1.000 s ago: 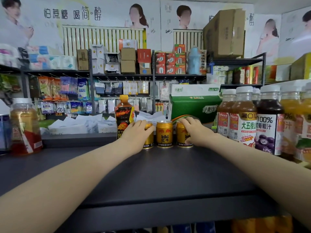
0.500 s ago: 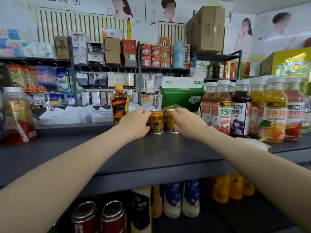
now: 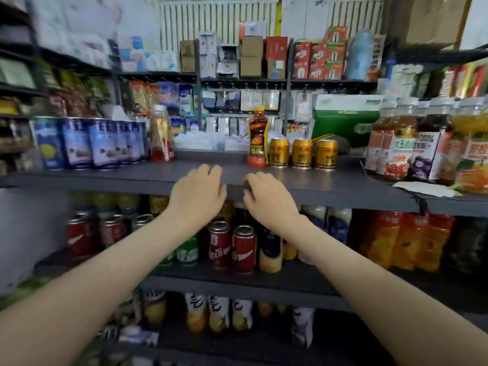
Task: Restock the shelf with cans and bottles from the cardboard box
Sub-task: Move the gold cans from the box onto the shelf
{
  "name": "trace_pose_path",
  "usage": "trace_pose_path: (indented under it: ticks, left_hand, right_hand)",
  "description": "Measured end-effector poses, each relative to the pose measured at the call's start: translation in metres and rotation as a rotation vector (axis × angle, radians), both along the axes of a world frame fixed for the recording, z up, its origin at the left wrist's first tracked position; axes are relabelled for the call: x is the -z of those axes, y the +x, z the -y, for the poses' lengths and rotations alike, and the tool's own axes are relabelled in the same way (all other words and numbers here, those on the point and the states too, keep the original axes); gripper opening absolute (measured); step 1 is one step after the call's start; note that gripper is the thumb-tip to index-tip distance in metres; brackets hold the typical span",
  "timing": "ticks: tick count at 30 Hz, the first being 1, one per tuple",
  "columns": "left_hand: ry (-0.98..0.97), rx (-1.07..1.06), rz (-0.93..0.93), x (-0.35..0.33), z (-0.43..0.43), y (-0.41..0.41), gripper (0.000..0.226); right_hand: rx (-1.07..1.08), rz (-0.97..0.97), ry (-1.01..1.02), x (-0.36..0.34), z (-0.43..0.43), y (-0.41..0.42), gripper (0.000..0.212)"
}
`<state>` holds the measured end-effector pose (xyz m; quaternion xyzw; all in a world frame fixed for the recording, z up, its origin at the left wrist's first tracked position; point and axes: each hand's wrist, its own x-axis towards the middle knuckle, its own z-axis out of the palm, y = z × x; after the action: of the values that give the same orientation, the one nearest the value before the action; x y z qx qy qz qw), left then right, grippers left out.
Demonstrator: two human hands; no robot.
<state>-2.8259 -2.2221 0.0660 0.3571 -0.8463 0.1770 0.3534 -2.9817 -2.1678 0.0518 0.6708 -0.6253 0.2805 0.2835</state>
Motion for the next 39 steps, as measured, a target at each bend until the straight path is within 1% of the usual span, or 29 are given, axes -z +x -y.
trace_pose_path:
  ticks: [1, 3, 5, 7, 8, 9, 12, 15, 19, 22, 24, 28, 31, 34, 36, 39]
  left_hand:
    - [-0.032, -0.027, -0.012, 0.016, -0.008, 0.022, 0.028]
    - [-0.042, -0.120, -0.012, 0.052, -0.023, 0.072, 0.028]
    - [0.124, -0.205, 0.028, 0.092, -0.042, 0.123, 0.032]
    - [0.308, -0.318, 0.055, 0.134, -0.061, 0.176, 0.035]
    - [0.368, -0.374, 0.072, 0.155, -0.071, 0.203, 0.036]
    - [0.423, -0.438, 0.105, 0.176, -0.081, 0.229, 0.036]
    - [0.677, -0.633, 0.176, 0.230, -0.108, 0.309, 0.043]
    - [0.871, -0.771, 0.144, 0.277, -0.131, 0.388, 0.045]
    - [1.058, -0.949, 0.068, 0.323, -0.159, 0.489, 0.044]
    - [1.147, -1.019, 0.095, 0.343, -0.167, 0.563, 0.045]
    - [1.194, -1.051, 0.077, 0.355, -0.164, 0.611, 0.045]
    - [1.295, -1.093, 0.046, 0.379, -0.148, 0.683, 0.048]
    - [1.361, -1.063, 0.063, 0.391, -0.122, 0.709, 0.049]
    - [1.399, -1.016, 0.086, 0.406, -0.086, 0.725, 0.044]
    - [1.436, -0.985, 0.068, 0.420, -0.061, 0.732, 0.041]
    - [1.509, -0.961, 0.033, 0.451, -0.024, 0.743, 0.045]
  right_hand:
    - [-0.052, -0.015, -0.027, 0.011, -0.002, 0.016, 0.016]
    - [-0.160, -0.024, -0.071, 0.037, -0.004, 0.054, 0.020]
    - [-0.253, 0.001, -0.030, 0.070, -0.005, 0.100, 0.025]
    - [-0.371, 0.058, 0.115, 0.107, -0.007, 0.153, 0.031]
    - [-0.436, 0.076, 0.205, 0.127, -0.008, 0.180, 0.035]
    - [-0.493, 0.075, 0.302, 0.147, -0.010, 0.207, 0.039]
    - [-0.623, 0.028, 0.557, 0.198, -0.009, 0.285, 0.048]
    - [-0.733, 0.024, 0.725, 0.238, -0.003, 0.361, 0.052]
    - [-0.838, -0.014, 0.859, 0.286, 0.006, 0.468, 0.051]
    - [-0.876, -0.076, 0.951, 0.319, 0.017, 0.544, 0.053]
    - [-0.884, -0.113, 1.016, 0.339, 0.027, 0.586, 0.055]
    - [-0.848, -0.139, 1.122, 0.372, 0.050, 0.637, 0.058]
    - [-0.804, -0.144, 1.205, 0.391, 0.079, 0.659, 0.059]
    - [-0.742, -0.116, 1.292, 0.410, 0.113, 0.674, 0.061]
    - [-0.694, -0.104, 1.345, 0.428, 0.137, 0.682, 0.066]
    - [-0.624, -0.084, 1.429, 0.463, 0.177, 0.699, 0.072]
